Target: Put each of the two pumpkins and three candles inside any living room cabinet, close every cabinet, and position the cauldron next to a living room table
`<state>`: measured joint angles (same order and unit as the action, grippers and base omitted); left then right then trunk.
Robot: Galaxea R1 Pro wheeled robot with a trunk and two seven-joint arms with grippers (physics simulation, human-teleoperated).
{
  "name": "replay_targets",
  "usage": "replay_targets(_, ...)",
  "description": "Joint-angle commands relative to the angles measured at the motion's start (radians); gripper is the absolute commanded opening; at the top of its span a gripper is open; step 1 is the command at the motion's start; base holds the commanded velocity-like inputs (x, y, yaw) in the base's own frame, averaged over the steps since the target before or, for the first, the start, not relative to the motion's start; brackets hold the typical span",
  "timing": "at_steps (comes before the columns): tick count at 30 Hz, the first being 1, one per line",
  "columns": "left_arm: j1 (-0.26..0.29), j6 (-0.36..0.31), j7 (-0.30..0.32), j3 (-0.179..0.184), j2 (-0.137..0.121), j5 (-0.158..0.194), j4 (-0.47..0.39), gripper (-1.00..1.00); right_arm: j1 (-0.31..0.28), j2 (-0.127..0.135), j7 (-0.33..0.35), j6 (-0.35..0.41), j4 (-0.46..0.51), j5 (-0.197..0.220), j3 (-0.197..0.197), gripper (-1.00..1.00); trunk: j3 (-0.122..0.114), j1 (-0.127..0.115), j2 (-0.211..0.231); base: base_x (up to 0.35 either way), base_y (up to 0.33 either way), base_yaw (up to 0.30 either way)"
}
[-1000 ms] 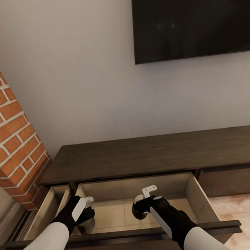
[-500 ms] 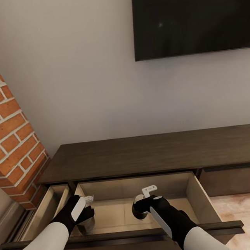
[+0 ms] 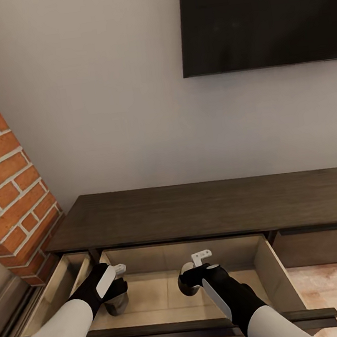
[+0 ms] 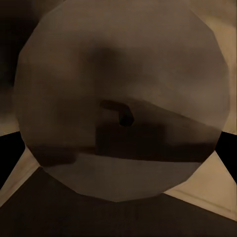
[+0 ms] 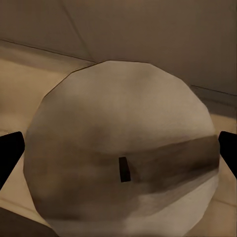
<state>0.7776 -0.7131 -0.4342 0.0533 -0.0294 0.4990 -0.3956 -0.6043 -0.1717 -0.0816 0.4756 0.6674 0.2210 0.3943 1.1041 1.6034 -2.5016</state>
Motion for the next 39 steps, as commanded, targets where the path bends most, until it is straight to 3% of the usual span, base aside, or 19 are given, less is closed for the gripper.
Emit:
replay_targets(1, 0.000, 0.000, 0.000, 0.000, 0.000, -0.001, 0.000, -1.00, 0.000, 0.000, 0.000, 0.000, 0.001, 0.000, 0.000, -1.00, 0.004, 0.000, 0.000, 0.000, 0.000, 0.000)
replay_targets(19, 0.000, 0.001, 0.002, 0.000, 0.000, 0.000, 0.000, -1.00, 0.000, 0.000, -0.001, 0.000, 0.002, 0.000, 0.000, -1.00, 0.074, 0.008, -0.005, 0.000, 0.000, 0.000)
replay_targets(31, 0.000, 0.002, 0.002, 0.000, 0.000, 0.000, 0.000, -1.00, 0.000, -0.003, -0.010, 0.074, 0.001, 0.003, 0.000, -1.00, 0.074, 0.008, -0.005, 0.000, 0.000, 0.000)
replay_targets(39, 0.000, 0.003, 0.002, 0.000, 0.000, 0.000, 0.000, -1.00, 0.000, -0.003, -0.030, 0.068, -0.033, 0.006, 0.000, -1.00, 0.074, 0.008, -0.005, 0.000, 0.000, 0.000)
